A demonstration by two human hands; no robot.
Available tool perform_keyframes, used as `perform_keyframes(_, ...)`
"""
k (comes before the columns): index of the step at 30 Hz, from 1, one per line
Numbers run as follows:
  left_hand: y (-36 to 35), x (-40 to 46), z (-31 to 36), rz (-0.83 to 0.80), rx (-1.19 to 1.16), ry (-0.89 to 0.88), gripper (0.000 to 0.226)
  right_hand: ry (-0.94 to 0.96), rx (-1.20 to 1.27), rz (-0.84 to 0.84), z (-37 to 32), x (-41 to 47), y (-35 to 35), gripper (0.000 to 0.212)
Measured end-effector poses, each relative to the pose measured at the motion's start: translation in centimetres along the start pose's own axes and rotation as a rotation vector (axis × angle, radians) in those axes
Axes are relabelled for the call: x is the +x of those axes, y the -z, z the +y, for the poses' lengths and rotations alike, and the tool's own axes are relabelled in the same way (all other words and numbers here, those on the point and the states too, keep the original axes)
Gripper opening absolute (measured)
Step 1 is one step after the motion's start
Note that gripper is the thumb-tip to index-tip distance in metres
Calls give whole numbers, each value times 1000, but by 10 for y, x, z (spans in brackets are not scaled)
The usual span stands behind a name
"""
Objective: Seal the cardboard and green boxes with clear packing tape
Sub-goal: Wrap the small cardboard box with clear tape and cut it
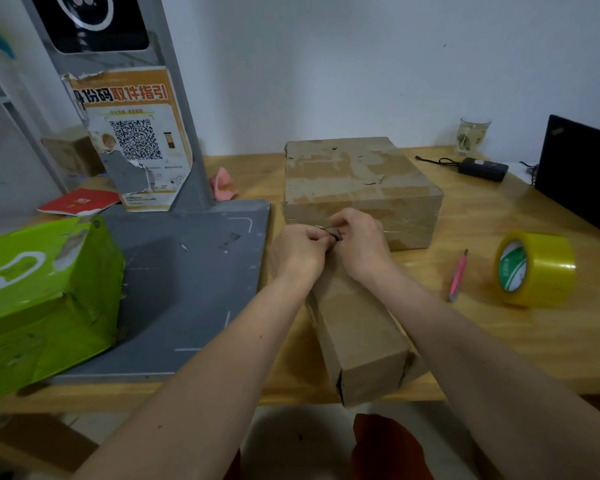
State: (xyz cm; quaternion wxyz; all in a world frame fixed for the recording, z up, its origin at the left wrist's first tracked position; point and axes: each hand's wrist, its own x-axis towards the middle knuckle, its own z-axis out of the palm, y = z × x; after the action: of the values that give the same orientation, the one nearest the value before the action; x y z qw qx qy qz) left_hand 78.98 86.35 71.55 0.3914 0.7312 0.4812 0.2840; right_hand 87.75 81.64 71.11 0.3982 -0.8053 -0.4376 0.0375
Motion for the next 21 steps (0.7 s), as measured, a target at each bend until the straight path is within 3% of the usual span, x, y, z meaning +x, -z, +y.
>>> perform_keyframes(5,1,-3,-1,175,20,-73,9,32,-73,-12,-5,-2,3,30)
perform_keyframes(11,6,-2,-16,199,-102,-168,55,72,-102,-36,-3,-6,6,31)
perform_keyframes(15,19,7,-27,182,52,-234,17,114,-121,-37,-1,-8,5,24)
perform_keyframes(21,26,11,-40,191,184,-444,13,198,-295,-33,-9,-11,9,18)
